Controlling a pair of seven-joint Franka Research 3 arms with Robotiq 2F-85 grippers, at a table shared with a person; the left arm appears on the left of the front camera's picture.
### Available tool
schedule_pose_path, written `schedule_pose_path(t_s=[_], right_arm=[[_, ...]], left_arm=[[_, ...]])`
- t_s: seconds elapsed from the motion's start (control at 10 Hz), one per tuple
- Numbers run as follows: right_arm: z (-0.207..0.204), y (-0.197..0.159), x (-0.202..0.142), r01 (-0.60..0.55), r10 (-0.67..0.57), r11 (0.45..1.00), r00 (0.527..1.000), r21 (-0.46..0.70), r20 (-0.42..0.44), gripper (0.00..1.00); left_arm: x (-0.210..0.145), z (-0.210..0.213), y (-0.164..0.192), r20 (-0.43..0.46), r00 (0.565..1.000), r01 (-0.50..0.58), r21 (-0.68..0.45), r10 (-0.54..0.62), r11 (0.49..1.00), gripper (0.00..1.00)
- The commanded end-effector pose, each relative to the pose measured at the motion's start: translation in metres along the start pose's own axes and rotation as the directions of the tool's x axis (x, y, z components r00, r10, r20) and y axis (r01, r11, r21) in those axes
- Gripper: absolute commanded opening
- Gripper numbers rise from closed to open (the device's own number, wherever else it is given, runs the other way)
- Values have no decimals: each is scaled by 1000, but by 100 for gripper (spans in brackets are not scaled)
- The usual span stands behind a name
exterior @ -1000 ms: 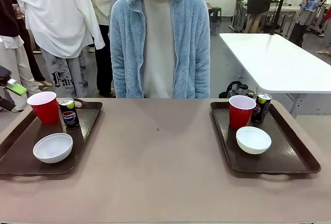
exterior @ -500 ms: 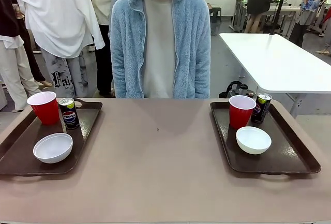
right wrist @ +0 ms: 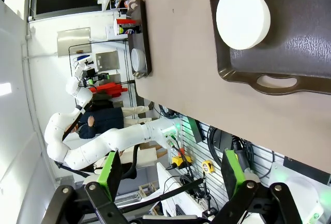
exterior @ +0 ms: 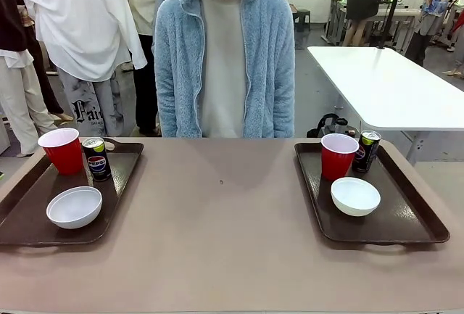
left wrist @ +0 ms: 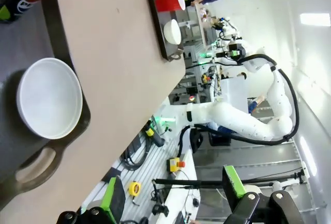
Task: Prepare tableware on both trays.
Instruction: Pick up a Picnic Bowl from the table and place it on a Handle tray.
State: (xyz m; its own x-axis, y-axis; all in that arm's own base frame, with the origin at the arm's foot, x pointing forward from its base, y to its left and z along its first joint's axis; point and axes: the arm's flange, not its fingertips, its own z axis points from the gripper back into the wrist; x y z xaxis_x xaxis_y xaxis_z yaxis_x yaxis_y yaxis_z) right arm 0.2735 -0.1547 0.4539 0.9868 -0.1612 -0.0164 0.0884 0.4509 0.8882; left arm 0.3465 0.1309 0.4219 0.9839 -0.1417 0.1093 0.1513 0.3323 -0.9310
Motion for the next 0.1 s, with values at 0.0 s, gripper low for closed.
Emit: schedule_pose_path(t_s=[0.0], right_arm=[[-1, 1, 0, -13, 13, 1000, 1000, 26, 5, 100]], left_arm=[[-1, 3, 0, -5, 1000, 11, -9, -11, 1000, 100]])
